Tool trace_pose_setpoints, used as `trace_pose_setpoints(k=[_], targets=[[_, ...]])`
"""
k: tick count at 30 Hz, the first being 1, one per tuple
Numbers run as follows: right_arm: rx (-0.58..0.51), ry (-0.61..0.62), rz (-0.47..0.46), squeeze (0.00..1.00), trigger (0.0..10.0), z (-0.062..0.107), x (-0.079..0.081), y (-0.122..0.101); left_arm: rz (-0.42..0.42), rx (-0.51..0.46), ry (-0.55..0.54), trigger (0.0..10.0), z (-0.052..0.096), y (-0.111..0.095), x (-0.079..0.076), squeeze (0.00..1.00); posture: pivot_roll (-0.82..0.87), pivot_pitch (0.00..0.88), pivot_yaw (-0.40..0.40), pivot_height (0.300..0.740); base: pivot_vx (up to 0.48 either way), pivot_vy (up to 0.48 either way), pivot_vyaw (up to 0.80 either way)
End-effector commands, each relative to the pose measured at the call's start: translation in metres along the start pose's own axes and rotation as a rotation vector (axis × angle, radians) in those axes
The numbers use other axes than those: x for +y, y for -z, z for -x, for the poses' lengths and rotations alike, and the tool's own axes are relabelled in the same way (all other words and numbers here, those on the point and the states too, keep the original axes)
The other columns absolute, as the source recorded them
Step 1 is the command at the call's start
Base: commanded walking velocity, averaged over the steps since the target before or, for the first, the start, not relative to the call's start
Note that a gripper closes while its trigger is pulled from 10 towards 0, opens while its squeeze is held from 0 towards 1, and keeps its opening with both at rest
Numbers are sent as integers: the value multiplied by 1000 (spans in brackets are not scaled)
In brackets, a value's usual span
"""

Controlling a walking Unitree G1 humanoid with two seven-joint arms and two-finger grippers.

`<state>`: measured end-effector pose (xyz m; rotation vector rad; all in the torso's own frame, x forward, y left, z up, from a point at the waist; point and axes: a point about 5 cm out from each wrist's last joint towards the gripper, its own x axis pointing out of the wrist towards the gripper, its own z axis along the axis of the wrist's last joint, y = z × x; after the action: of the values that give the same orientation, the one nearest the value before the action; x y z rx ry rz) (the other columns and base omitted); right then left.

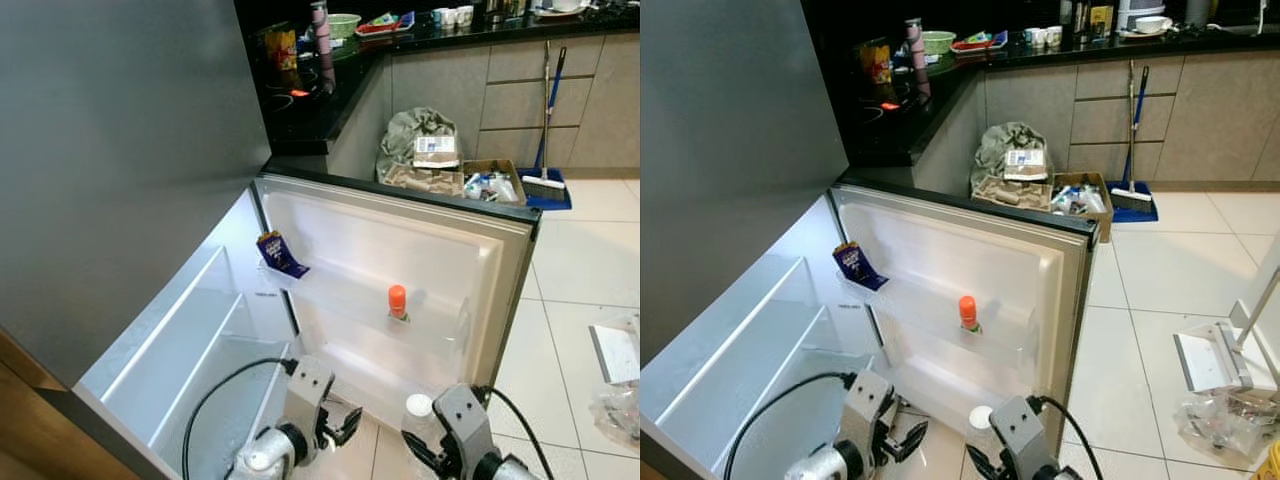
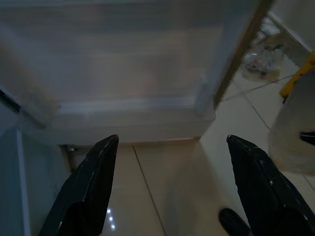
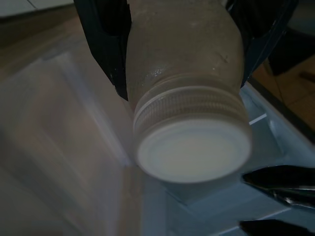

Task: Restocking fridge

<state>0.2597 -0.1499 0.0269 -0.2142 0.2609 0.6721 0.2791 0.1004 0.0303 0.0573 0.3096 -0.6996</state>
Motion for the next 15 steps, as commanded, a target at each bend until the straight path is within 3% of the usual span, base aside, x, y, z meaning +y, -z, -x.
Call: trace_pose_setpoints(k=[1, 2, 3, 11, 12, 14, 15], targets=[[-44, -44, 8, 0, 10000, -4, 8, -8, -10, 13, 15, 10000, 7, 5, 3, 553, -146, 85, 93, 740, 0, 0, 0], [-44, -44, 8, 0, 10000, -4, 8, -8, -10, 13, 15, 10000, 7, 5, 3, 553, -146, 85, 93, 740, 0, 0, 0], [-49, -63, 28, 0, 10000, -4, 10, -11, 4, 8, 44, 10000, 9, 6, 2, 1000, -148, 86, 95, 740, 0, 0, 0], [-62, 5, 7, 0, 10000, -6, 2, -16, -1, -17, 148, 10000, 13, 3, -8, 1000, -146, 88, 95, 740, 0, 0, 0], [-130, 19, -50, 0, 10000, -6, -2, -26, -14, -23, 181, 10000, 14, 4, -13, 1000, -146, 87, 95, 740, 0, 0, 0], [-158, 19, -72, 0, 10000, -7, -4, -31, -19, -28, 211, 10000, 15, 4, -17, 1000, -147, 86, 96, 740, 0, 0, 0], [-179, 9, -91, 0, 10000, -8, -4, -36, -25, -31, 265, 10000, 15, 4, -23, 208, -148, 86, 94, 740, 0, 0, 0]])
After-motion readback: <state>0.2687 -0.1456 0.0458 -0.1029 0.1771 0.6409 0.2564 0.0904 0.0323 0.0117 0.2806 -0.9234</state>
